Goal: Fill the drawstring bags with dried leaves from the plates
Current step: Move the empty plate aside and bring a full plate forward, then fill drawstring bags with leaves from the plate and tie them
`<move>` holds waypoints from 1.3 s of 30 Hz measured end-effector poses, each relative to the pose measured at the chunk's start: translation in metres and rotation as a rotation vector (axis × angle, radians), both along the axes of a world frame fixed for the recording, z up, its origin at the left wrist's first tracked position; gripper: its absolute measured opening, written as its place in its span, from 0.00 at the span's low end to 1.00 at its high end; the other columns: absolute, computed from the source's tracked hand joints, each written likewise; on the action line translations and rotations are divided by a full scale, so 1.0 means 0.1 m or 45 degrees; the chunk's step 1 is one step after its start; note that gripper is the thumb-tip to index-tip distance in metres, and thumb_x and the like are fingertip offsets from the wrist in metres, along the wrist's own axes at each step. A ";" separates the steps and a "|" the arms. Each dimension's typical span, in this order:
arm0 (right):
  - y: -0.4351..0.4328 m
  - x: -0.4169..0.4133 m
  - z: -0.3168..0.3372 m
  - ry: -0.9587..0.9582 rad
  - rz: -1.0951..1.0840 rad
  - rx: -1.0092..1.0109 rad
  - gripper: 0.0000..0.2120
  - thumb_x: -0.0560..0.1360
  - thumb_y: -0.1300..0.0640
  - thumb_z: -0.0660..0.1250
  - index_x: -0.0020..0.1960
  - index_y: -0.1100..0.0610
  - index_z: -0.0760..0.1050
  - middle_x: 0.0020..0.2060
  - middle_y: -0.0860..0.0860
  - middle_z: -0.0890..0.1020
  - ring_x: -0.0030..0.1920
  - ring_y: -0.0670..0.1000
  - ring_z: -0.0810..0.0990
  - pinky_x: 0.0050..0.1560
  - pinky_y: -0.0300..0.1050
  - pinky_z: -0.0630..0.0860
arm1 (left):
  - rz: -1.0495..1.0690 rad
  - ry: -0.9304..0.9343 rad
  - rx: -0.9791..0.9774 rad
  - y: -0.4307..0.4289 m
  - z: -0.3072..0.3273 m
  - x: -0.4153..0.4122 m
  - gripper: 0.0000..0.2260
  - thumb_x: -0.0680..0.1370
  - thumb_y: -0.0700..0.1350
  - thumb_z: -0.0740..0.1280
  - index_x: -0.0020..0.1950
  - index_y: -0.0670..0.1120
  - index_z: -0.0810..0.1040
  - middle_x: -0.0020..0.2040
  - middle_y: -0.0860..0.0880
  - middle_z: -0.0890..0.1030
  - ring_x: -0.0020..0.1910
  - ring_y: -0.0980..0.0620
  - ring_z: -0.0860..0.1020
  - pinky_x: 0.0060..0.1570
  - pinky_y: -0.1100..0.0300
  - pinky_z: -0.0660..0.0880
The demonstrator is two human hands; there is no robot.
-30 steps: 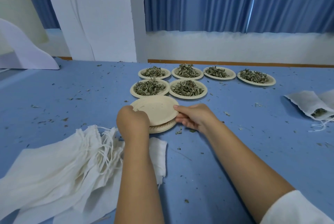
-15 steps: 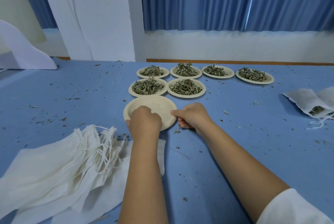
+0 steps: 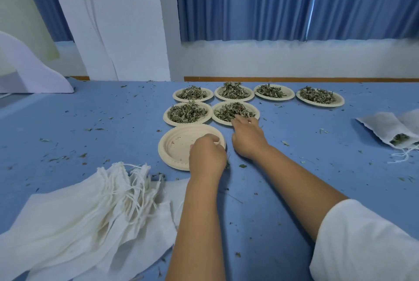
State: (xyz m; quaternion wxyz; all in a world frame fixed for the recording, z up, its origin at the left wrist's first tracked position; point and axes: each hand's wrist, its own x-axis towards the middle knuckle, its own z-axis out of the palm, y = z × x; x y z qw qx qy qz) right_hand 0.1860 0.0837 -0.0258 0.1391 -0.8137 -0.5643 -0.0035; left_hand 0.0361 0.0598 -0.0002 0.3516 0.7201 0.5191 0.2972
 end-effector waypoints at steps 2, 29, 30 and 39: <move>0.04 0.02 0.02 -0.030 -0.017 -0.021 0.22 0.80 0.60 0.55 0.73 0.58 0.62 0.73 0.54 0.65 0.72 0.60 0.57 0.68 0.55 0.64 | -0.016 0.008 0.016 0.00 -0.01 0.02 0.17 0.79 0.37 0.59 0.66 0.45 0.77 0.58 0.42 0.81 0.56 0.40 0.79 0.60 0.48 0.74; -1.58 0.11 0.24 0.117 0.289 0.141 0.16 0.78 0.48 0.64 0.33 0.51 0.76 0.27 0.45 0.76 0.34 0.46 0.74 0.37 0.43 0.71 | -0.229 0.224 0.301 -0.25 0.00 0.18 0.15 0.82 0.40 0.60 0.67 0.43 0.76 0.66 0.46 0.78 0.65 0.46 0.74 0.61 0.55 0.70; -1.61 0.11 0.27 0.142 0.294 0.153 0.16 0.78 0.49 0.65 0.31 0.50 0.74 0.25 0.44 0.75 0.32 0.46 0.73 0.36 0.41 0.68 | -0.248 0.244 0.307 -0.26 0.00 0.18 0.15 0.82 0.41 0.60 0.67 0.43 0.76 0.66 0.46 0.78 0.65 0.46 0.74 0.62 0.54 0.70; -1.43 -0.04 0.47 0.325 0.250 0.522 0.15 0.78 0.50 0.64 0.36 0.57 0.77 0.28 0.50 0.78 0.33 0.50 0.75 0.38 0.49 0.74 | -0.287 0.306 0.383 -0.35 0.00 0.25 0.13 0.82 0.42 0.57 0.58 0.39 0.78 0.54 0.40 0.81 0.55 0.39 0.77 0.59 0.46 0.72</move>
